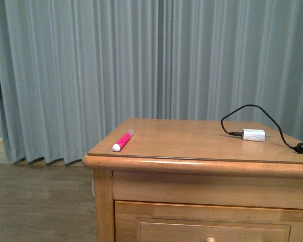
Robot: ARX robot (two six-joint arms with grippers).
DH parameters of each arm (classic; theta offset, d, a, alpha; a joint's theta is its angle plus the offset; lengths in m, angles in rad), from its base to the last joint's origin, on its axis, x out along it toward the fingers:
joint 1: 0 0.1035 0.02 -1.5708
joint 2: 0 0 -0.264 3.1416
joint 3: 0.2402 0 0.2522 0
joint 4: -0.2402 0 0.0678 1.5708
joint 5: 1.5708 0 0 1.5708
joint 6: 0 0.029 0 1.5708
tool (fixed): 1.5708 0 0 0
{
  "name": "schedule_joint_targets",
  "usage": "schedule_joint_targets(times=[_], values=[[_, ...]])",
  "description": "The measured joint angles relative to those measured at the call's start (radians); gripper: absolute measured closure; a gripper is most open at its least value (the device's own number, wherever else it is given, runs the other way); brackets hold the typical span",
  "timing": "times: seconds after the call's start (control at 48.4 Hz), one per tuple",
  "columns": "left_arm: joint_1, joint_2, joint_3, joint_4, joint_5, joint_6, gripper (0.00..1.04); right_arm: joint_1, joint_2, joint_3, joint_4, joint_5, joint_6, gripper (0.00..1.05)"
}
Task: Place pink marker in drawer with both arms
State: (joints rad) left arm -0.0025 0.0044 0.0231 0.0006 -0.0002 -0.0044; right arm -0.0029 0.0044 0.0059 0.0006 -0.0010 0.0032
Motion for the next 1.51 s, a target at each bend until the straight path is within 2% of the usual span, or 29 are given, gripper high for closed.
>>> schedule_joint_targets(times=[1.198, 1.26, 1.322, 1.508], values=[[0.0, 0.0, 0.0, 0.0, 0.0, 0.0, 0.06, 0.0, 0.001, 0.0, -0.001, -0.003, 0.0, 0.08], [0.0, 0.0, 0.0, 0.0, 0.0, 0.0, 0.06, -0.015, 0.045, 0.037, -0.115, -0.097, -0.005, 0.08], [0.0, 0.0, 0.0, 0.0, 0.0, 0.0, 0.06, -0.017, 0.095, 0.055, -0.169, -0.114, 0.0, 0.08], [0.0, 0.0, 0.0, 0.0, 0.0, 0.0, 0.06, -0.003, 0.317, 0.131, -0.103, -0.097, 0.042, 0.08]])
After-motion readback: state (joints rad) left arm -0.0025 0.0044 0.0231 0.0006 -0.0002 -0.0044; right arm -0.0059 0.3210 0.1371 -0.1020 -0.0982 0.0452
